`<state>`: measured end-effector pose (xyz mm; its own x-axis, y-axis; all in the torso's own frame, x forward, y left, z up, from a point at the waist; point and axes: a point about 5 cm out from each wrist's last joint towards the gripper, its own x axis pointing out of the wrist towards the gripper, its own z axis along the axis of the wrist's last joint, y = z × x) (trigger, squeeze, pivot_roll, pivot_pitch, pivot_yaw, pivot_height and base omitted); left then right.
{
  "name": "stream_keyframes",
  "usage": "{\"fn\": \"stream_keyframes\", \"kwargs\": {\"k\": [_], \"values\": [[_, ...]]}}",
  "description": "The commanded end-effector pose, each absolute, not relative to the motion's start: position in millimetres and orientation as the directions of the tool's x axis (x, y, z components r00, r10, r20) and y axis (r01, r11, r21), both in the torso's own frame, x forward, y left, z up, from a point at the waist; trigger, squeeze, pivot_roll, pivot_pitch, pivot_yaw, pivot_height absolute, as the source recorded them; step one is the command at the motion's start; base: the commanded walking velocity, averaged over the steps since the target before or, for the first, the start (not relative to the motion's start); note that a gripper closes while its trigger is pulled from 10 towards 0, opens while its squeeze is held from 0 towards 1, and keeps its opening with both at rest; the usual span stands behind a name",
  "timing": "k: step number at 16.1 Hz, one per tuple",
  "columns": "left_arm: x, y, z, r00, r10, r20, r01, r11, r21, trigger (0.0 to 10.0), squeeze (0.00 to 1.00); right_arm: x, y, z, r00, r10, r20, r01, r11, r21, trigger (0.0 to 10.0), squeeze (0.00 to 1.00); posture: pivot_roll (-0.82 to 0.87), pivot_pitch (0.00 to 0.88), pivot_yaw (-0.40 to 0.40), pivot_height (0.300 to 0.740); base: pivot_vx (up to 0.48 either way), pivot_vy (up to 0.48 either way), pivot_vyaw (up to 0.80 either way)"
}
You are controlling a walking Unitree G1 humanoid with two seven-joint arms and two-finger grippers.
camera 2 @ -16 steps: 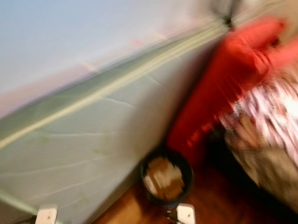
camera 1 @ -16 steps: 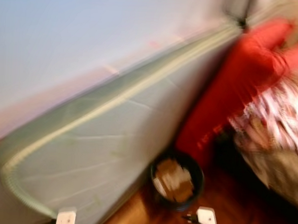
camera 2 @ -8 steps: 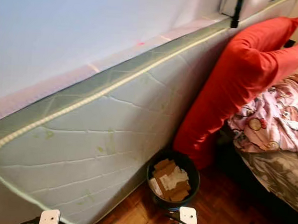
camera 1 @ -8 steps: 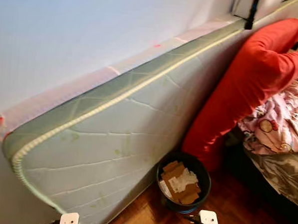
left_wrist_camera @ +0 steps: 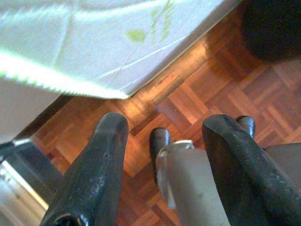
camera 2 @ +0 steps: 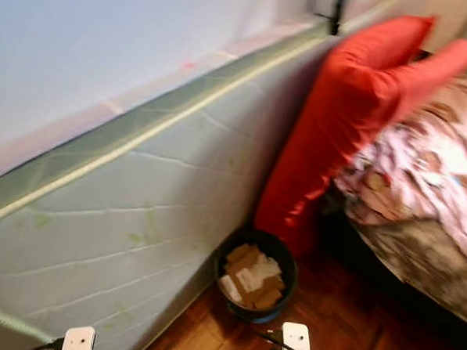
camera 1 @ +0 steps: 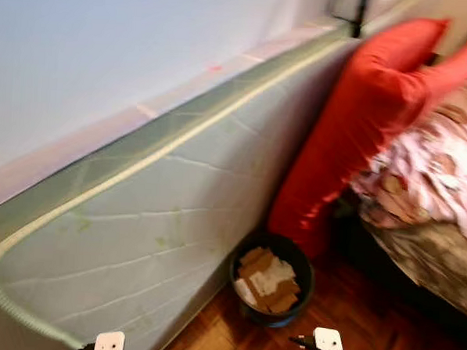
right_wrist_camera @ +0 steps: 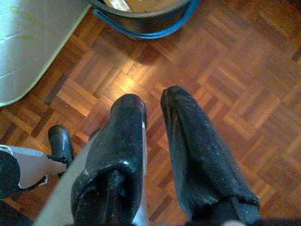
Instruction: Clean up the room
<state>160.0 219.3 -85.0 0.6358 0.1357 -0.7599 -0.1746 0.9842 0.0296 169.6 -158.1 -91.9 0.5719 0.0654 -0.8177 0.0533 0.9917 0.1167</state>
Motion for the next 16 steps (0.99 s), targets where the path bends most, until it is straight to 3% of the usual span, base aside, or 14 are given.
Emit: {"fn": "stream_keyframes", "kwargs": {"k": [1, 7, 10, 16], "values": [[148.2, 223.1, -88.2, 0.624, 0.106, -0.774, -0.120, 0.992, 0.039, 10.0, 0.00, 176.6, -231.7, -77.6, 0.617, -0.063, -0.784, 0.266, 0.955, 0.133, 10.0, 0.00, 0.00, 0.124, -0.060, 0.740, 0.000, -0.251, 0.00], [152.3, 218.2, -86.9, 0.645, 0.097, -0.758, -0.117, 0.993, 0.028, 10.0, 0.00, 177.3, -232.0, -77.4, 0.613, -0.072, -0.787, 0.283, 0.950, 0.134, 10.0, 0.00, 0.00, 0.132, -0.064, 0.740, 0.000, -0.343, 0.00], [154.3, 217.2, -86.1, 0.651, 0.095, -0.753, -0.117, 0.993, 0.024, 10.0, 0.00, 177.4, -231.9, -77.5, 0.610, -0.068, -0.789, 0.284, 0.949, 0.137, 10.0, 0.00, 0.00, 0.132, -0.067, 0.740, 0.000, -0.350, -0.74], [157.7, 214.2, -85.1, 0.661, 0.090, -0.745, -0.117, 0.993, 0.016, 10.0, 0.00, 179.2, -232.5, -76.2, 0.626, -0.073, -0.776, 0.284, 0.949, 0.140, 10.0, 0.00, 0.00, 0.133, -0.071, 0.740, 0.000, -0.350, 0.00]]}}
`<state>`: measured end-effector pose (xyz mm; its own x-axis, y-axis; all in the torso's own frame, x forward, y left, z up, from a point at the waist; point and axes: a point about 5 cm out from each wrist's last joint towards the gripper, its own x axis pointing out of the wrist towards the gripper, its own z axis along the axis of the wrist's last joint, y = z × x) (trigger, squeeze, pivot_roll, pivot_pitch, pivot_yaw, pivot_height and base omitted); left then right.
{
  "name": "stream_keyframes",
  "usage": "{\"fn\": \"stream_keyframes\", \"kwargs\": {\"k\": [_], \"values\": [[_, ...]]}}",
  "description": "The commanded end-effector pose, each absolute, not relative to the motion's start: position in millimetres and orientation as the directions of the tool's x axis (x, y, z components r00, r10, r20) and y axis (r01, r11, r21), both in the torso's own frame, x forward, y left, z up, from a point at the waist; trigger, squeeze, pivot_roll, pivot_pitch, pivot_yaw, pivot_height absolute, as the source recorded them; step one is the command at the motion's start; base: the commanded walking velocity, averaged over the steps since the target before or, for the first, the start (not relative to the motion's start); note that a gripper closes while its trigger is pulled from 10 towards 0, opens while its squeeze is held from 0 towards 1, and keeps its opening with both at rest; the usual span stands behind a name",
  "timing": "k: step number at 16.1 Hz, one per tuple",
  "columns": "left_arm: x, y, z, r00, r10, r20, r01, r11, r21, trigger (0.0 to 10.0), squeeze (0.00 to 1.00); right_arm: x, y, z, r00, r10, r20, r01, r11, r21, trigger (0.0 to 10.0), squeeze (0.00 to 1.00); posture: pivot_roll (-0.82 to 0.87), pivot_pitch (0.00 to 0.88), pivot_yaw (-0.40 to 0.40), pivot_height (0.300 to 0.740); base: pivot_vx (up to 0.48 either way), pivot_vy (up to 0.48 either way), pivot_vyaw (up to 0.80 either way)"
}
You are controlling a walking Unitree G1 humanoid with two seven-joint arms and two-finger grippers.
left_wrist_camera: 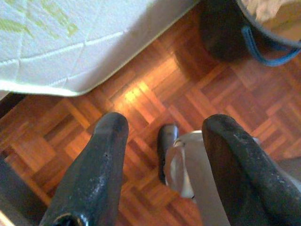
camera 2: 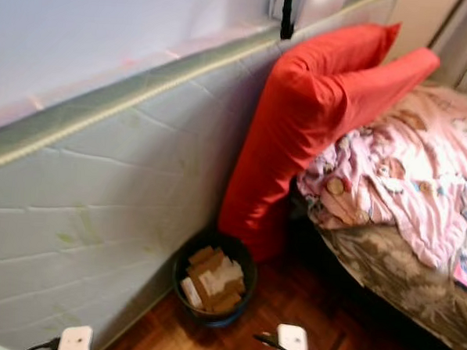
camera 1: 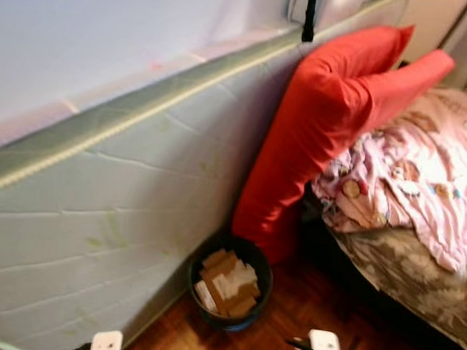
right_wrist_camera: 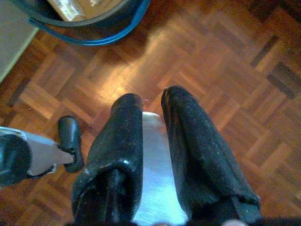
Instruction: Clean up the room
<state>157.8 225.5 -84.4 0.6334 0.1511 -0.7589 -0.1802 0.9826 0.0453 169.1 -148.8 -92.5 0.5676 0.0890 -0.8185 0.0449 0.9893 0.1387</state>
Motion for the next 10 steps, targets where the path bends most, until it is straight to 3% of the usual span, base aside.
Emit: {"fn": "stream_keyframes", "kwargs": {"k": [1, 10], "values": [[157.9, 213.7, -85.1, 0.662, 0.089, -0.744, -0.117, 0.993, 0.015, 10.0, 0.00, 179.1, -232.6, -76.2, 0.625, -0.072, -0.777, 0.281, 0.950, 0.138, 10.0, 0.00, 0.00, 0.133, -0.071, 0.740, 0.000, -0.349, 0.00], [160.1, 209.7, -85.1, 0.663, 0.076, -0.744, -0.106, 0.994, 0.007, 10.0, 0.00, 181.0, -232.4, -75.4, 0.628, -0.068, -0.775, 0.279, 0.950, 0.143, 10.0, 0.00, 0.00, 0.134, -0.069, 0.740, 0.000, -0.351, 0.00]]}}
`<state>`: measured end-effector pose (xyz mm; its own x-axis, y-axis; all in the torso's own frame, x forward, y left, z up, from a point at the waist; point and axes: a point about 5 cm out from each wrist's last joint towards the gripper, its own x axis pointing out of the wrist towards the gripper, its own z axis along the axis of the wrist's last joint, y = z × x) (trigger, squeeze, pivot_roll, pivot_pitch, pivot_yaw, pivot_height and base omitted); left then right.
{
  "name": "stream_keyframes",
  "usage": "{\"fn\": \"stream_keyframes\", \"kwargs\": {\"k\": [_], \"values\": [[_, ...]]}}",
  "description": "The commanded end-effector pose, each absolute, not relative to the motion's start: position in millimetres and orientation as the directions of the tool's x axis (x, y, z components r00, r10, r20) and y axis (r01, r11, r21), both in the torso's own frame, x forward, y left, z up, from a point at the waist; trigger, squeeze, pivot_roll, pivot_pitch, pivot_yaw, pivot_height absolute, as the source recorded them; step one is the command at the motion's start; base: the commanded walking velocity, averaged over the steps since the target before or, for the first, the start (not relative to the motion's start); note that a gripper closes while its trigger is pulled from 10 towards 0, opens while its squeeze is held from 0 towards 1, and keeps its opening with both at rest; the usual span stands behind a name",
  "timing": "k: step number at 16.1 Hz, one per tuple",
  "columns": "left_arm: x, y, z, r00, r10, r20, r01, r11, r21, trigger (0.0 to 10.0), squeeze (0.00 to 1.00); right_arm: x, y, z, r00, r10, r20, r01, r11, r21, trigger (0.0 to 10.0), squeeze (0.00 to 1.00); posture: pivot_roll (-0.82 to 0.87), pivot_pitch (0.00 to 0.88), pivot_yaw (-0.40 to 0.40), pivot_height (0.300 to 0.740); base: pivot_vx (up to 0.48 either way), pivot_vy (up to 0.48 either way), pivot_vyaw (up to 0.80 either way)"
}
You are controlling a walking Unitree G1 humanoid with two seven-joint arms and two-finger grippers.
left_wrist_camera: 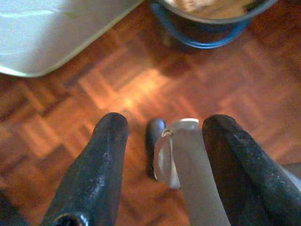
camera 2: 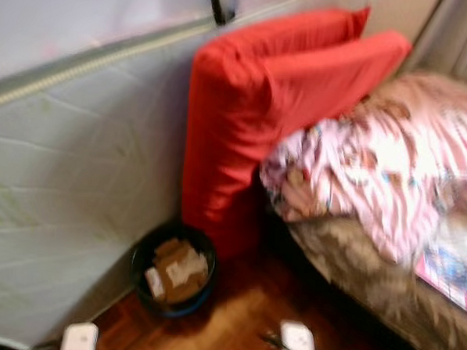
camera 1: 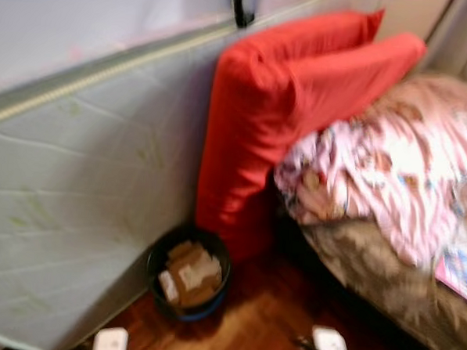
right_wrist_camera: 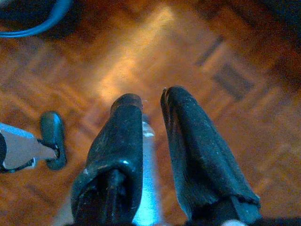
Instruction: Clean up the room
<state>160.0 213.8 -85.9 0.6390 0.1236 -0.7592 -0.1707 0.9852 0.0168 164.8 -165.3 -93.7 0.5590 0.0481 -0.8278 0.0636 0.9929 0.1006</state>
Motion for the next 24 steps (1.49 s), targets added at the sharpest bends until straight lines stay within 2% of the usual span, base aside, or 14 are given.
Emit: {"fn": "stream_keyframes", "kwargs": {"k": [1, 19, 24], "values": [[160.6, 209.6, -84.9, 0.664, 0.076, -0.744, -0.107, 0.994, 0.006, 10.0, 0.00, 181.2, -232.2, -75.3, 0.629, -0.069, -0.775, 0.279, 0.950, 0.143, 10.0, 0.00, 0.00, 0.134, -0.067, 0.740, 0.000, -0.349, 0.00], [170.2, 206.0, -81.9, 0.675, 0.071, -0.734, -0.111, 0.994, -0.006, 10.0, 0.00, 187.2, -230.7, -72.7, 0.638, -0.058, -0.768, 0.258, 0.955, 0.143, 10.0, 0.00, -0.01, 0.096, -0.072, 0.740, 0.000, -0.346, 0.00], [167.6, 206.4, -83.5, 0.664, 0.081, -0.743, -0.156, 0.987, -0.032, 10.0, 0.00, 190.2, -231.4, -70.7, 0.649, -0.045, -0.759, 0.218, 0.967, 0.130, 10.0, 0.00, 0.03, 0.063, -0.094, 0.740, 0.000, 0.000, 0.00]]}}
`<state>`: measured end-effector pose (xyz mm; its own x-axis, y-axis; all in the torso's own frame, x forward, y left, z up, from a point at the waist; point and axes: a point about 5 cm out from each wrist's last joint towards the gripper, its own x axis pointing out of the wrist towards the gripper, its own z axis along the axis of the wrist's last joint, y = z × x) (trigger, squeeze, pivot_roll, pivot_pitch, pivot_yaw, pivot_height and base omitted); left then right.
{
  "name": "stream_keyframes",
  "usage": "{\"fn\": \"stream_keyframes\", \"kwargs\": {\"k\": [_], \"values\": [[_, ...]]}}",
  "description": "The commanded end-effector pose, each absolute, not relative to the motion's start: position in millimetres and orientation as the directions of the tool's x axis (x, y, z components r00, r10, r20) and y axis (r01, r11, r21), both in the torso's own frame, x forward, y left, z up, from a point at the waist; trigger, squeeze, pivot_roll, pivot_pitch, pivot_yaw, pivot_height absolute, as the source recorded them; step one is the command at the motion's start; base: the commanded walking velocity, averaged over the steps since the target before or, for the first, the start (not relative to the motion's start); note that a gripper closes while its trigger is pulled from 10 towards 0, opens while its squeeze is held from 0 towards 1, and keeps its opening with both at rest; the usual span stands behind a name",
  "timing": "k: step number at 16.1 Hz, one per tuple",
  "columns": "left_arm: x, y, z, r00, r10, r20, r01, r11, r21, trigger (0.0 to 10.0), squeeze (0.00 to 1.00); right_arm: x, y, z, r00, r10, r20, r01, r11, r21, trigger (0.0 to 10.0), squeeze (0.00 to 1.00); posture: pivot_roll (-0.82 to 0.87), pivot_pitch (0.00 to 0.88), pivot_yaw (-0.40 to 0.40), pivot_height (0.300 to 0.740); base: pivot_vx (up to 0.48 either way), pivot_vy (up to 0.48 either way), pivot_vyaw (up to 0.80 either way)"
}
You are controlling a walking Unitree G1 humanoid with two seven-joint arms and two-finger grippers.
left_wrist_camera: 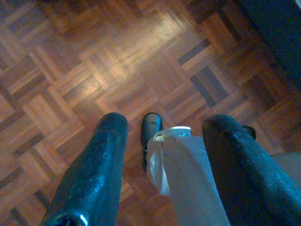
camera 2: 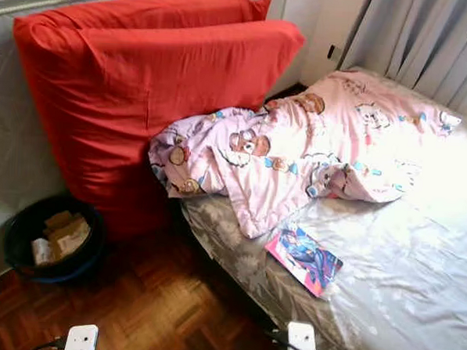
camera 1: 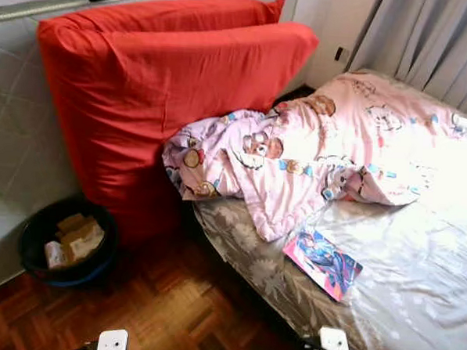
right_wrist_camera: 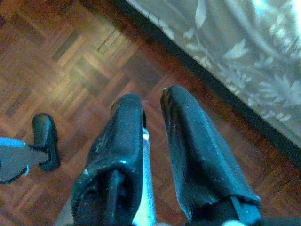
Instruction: Clean up the room
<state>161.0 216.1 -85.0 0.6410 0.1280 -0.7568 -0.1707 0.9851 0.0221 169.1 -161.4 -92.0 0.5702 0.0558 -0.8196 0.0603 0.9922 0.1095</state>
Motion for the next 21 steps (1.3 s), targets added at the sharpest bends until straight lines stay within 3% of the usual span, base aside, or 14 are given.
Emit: {"fn": "stream_keyframes", "kwargs": {"k": [1, 7, 11, 13, 18, 21], "values": [[166.0, 206.7, -84.1, 0.662, 0.085, -0.745, -0.162, 0.986, -0.031, 10.0, 0.00, 190.0, -231.6, -70.5, 0.654, -0.047, -0.755, 0.216, 0.968, 0.127, 10.0, 0.00, 0.03, 0.063, -0.096, 0.740, 0.000, 0.000, 0.00], [157.4, 207.3, -86.9, 0.654, 0.092, -0.751, -0.150, 0.989, -0.010, 10.0, 0.00, 184.3, -233.0, -73.0, 0.640, -0.042, -0.767, 0.201, 0.973, 0.115, 10.0, 0.00, 0.02, 0.072, -0.081, 0.740, 0.000, 0.000, 0.00], [162.5, 209.9, -83.6, 0.673, 0.093, -0.734, -0.141, 0.990, -0.004, 10.0, 0.00, 181.5, -230.6, -75.2, 0.632, -0.054, -0.773, 0.226, 0.967, 0.118, 10.0, 0.00, -0.01, 0.043, -0.052, 0.740, 0.000, 0.000, 0.00], [173.5, 205.0, -79.1, 0.696, 0.049, -0.716, -0.067, 0.998, 0.003, 10.0, 0.00, 180.4, -229.8, -75.9, 0.633, -0.065, -0.771, 0.240, 0.964, 0.116, 10.0, 0.00, -0.02, 0.042, -0.045, 0.740, 0.000, 0.000, 0.00], [175.9, 207.1, -77.4, 0.702, 0.062, -0.709, -0.073, 0.997, 0.015, 10.0, 0.00, 179.4, -229.2, -76.8, 0.622, -0.056, -0.781, 0.220, 0.970, 0.106, 10.0, 0.00, -0.01, 0.037, -0.048, 0.740, 0.000, 0.000, 0.00], [172.7, 212.2, -77.9, 0.698, 0.070, -0.712, -0.078, 0.997, 0.021, 10.0, 0.00, 181.6, -229.3, -75.5, 0.631, -0.062, -0.773, 0.222, 0.969, 0.104, 10.0, 0.00, -0.01, 0.073, -0.052, 0.740, 0.000, 0.000, 0.00]]}}
